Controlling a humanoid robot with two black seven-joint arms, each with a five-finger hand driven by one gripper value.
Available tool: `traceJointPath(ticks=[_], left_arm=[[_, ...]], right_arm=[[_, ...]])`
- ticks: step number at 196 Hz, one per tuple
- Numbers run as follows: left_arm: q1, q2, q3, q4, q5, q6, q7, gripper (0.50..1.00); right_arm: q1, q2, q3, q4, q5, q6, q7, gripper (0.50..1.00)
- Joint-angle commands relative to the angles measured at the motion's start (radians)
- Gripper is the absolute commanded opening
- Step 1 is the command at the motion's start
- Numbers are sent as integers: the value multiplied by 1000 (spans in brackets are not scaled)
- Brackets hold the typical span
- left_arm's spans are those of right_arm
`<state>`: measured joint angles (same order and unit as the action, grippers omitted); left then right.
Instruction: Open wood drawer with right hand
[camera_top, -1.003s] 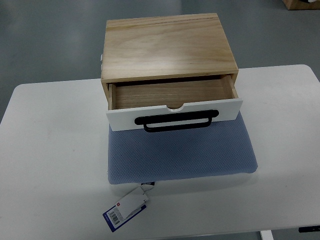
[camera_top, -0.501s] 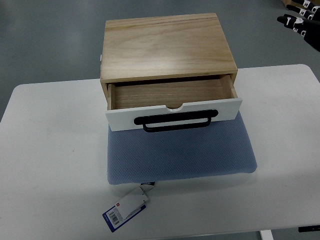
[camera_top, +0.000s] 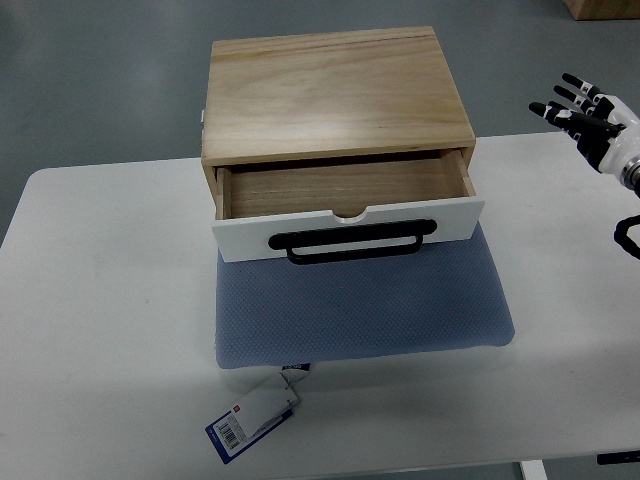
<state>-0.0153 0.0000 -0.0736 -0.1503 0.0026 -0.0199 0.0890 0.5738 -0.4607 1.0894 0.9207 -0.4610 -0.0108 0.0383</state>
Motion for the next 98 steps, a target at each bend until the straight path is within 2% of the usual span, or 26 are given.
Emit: traceJointPath(ticks=[1,40,98], left_arm=[[0,0,0,0,0,0,0,1000],[0,0,0,0,0,0,0,1000],[0,0,0,0,0,0,0,1000]], right_arm=[[-40,51,37,-2,-31,0,0,930],[-84,122,112,-2,-39,-1,6,930],[-104,151,133,-6,-38,0,11,932]])
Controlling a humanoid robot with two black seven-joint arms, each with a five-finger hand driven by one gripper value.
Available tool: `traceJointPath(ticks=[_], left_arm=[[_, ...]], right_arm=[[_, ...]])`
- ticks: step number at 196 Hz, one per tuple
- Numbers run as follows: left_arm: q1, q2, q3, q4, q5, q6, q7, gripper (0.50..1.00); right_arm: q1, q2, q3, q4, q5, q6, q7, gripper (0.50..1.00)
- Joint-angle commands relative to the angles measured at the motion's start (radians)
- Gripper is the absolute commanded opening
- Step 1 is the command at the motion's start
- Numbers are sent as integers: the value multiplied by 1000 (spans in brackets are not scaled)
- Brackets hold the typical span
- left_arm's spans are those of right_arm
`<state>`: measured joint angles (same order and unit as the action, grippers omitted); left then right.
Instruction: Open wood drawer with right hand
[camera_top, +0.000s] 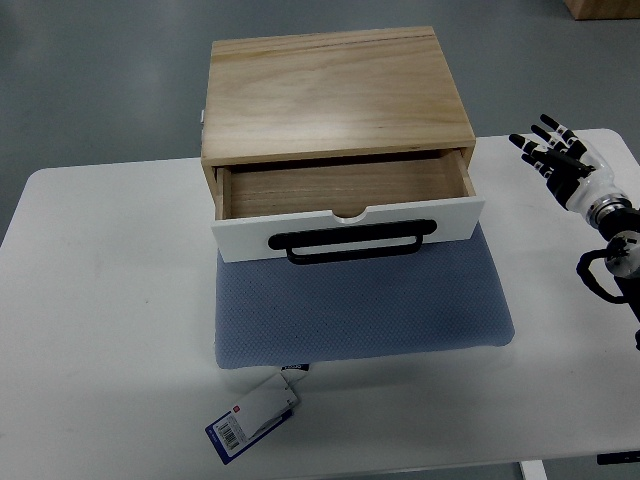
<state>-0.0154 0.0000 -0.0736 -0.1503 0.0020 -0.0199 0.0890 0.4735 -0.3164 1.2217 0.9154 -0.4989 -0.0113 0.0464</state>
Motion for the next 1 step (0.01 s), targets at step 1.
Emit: traceJointPath(ticks=[1], left_arm=[[0,0,0,0,1,0,0,1000]], right_arm=[[-4,7,1,-1,0,1,3,932]])
